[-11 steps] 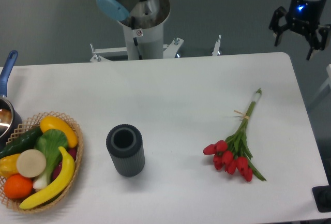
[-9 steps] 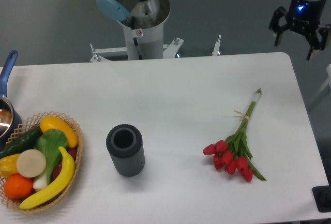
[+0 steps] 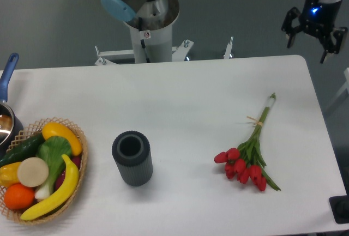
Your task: Pick up the flowers from the table
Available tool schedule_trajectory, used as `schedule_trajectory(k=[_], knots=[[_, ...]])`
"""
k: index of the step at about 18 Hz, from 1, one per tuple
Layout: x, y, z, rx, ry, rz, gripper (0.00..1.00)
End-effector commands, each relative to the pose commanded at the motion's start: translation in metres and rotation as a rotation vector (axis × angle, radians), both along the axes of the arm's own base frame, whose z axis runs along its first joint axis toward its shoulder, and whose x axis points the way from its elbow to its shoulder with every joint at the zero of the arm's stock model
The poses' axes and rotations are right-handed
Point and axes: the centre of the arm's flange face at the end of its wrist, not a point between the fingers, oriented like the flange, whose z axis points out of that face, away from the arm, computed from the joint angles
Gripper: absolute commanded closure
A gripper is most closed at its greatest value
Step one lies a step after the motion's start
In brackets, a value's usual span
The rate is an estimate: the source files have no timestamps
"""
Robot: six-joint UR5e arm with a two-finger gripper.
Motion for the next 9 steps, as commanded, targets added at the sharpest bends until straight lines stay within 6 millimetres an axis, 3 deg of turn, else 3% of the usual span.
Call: schedule_trajectory(k=[3,9], knots=[[0.002,0.021,-0.012,0.025,-0.029,0.075,0.00],[0.007,0.074,-0.070,0.039,-0.050,0.102,0.00]])
